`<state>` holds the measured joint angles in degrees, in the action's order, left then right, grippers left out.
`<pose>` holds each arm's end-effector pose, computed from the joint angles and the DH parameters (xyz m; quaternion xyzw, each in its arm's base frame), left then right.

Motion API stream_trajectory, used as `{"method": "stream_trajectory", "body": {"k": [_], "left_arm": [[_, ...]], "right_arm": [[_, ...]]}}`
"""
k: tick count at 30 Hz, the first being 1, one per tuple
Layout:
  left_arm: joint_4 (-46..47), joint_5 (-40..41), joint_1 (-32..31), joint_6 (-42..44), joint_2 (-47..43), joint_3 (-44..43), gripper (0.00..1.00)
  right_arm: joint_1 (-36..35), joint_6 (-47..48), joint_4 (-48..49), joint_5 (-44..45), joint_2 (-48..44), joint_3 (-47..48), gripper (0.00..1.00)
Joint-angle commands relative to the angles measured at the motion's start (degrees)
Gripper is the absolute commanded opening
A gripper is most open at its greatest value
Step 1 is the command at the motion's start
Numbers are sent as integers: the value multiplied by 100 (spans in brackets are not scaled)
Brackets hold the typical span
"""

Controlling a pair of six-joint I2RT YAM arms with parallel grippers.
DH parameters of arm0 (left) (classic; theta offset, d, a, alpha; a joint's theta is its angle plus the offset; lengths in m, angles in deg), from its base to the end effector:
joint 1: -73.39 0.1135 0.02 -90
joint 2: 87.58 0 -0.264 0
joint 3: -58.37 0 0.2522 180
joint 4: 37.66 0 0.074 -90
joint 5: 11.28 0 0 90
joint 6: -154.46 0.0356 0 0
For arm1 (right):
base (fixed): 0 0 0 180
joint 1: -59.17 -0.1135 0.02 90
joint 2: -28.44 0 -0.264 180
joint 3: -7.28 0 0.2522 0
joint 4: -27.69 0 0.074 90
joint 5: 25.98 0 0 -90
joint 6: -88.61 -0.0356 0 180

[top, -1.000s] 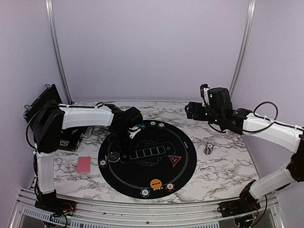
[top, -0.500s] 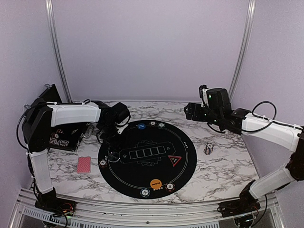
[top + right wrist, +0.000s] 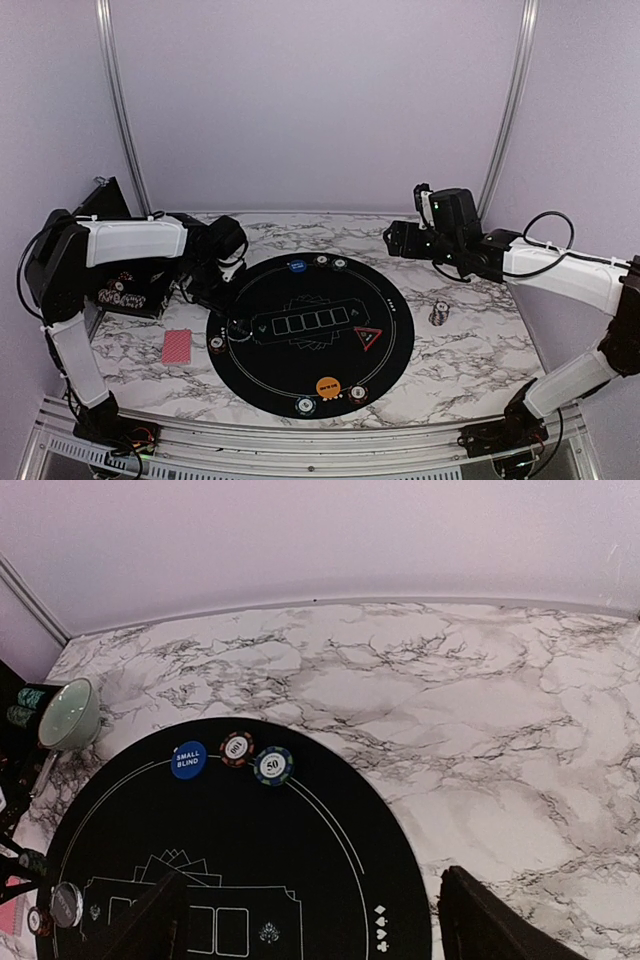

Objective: Distribute texas hold em gaming equipment
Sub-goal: Place the pile of poker chips at the dealer area.

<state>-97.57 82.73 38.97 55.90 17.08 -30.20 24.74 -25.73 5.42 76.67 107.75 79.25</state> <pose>0.2948 -0.1990 0.1927 0.2178 0.9677 -0.0123 0.1260 0.2648 0.1721 0.2870 -0.0204 0.8606 0.1623 0.4823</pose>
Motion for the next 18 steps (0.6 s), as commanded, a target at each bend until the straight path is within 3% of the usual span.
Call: {"method": "stream_trajectory", "body": {"k": [1,18], "left_arm": [[164,52,137,-64,-275,225,28],[638,-96,382,-194,-245,779,28]], "right_arm": [[31,-104,165,-95,42,133,83],[25,-95,61,-104,41,137,83]]}}
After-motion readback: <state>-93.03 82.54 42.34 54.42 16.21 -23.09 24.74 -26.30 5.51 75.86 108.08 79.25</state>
